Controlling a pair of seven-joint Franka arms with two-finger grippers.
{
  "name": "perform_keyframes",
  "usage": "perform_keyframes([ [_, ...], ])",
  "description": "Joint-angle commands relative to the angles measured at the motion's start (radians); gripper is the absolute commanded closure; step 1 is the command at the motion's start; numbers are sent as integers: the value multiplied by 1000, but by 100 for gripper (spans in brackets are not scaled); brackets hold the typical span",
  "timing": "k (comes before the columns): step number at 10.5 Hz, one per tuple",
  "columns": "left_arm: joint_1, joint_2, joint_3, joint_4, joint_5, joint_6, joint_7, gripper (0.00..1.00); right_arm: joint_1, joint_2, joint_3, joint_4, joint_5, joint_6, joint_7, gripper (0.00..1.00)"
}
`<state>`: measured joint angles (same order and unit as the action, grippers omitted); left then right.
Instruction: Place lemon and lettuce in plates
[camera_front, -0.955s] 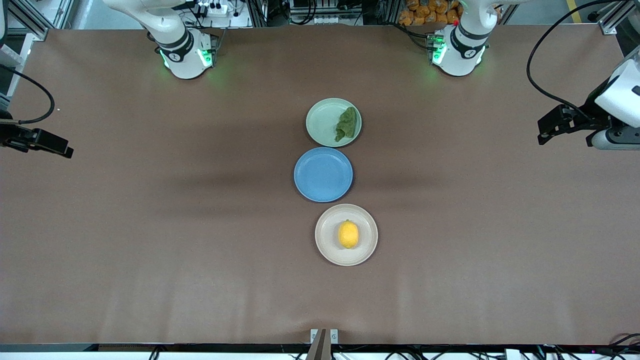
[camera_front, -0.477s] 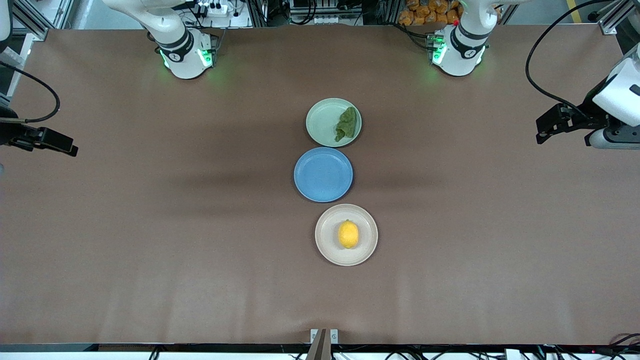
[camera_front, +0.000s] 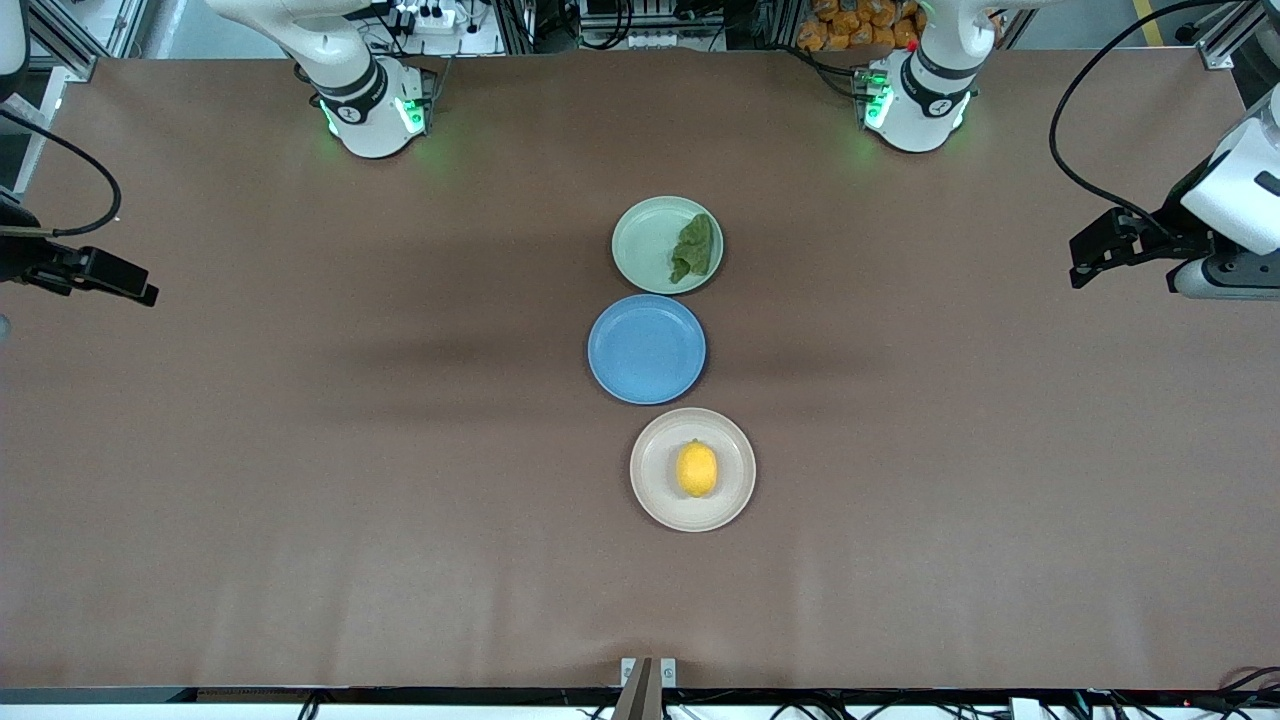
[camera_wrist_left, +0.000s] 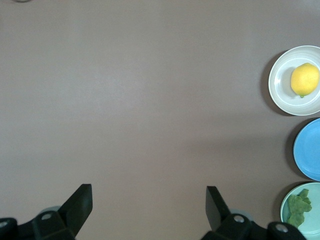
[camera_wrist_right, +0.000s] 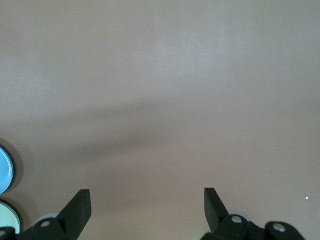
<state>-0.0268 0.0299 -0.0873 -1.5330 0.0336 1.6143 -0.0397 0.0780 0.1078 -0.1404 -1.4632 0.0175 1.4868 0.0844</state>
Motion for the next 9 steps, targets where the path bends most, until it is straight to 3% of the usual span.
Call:
perform_keyframes([
  [1, 2, 1, -2, 10, -14, -16, 3, 0, -32, -36, 39, -40, 2, 17, -9, 0],
  [9, -1, -1, -2, 11, -14, -16, 1, 0, -35, -25, 36, -31, 1, 9, -9, 0],
])
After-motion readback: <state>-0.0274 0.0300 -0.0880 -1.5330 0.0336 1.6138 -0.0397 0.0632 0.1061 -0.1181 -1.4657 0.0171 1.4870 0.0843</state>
